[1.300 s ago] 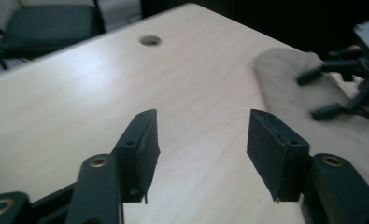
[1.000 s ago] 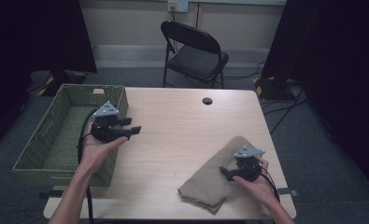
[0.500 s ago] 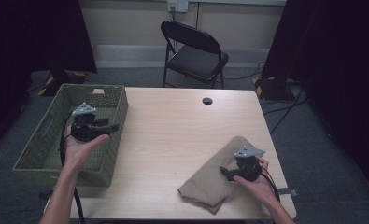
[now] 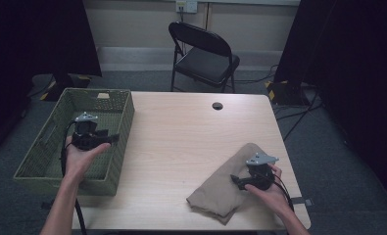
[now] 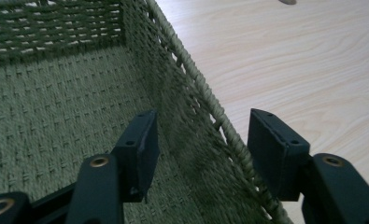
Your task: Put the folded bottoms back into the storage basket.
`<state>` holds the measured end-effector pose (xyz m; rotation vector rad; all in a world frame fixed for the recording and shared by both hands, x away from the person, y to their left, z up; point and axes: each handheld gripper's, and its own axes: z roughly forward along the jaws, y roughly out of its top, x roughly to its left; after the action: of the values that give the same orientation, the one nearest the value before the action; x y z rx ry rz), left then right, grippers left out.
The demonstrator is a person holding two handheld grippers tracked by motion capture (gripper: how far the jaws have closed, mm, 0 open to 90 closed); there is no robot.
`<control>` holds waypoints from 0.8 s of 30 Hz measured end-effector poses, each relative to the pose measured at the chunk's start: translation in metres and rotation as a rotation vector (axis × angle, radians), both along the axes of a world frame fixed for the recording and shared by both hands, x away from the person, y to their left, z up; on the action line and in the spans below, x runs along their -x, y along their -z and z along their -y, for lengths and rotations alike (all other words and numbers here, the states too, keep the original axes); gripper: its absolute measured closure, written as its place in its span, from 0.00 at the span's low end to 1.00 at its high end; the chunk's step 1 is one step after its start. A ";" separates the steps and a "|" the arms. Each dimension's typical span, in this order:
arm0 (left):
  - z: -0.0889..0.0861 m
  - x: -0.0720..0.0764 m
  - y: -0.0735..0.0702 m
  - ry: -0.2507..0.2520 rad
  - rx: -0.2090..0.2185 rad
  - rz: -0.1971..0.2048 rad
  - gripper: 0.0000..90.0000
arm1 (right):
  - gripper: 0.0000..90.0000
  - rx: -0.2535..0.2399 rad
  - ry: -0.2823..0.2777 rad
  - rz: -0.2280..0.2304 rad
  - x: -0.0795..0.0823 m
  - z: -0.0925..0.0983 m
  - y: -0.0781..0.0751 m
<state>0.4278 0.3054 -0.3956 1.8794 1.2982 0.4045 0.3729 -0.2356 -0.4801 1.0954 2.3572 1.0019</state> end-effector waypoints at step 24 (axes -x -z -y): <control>0.017 -0.005 0.005 0.059 0.007 -0.048 0.62 | 0.18 -0.003 -0.003 -0.005 -0.001 0.000 0.000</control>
<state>0.4329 0.2884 -0.4004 1.9272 1.2703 0.3253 0.3737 -0.2360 -0.4802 1.0968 2.3623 1.0056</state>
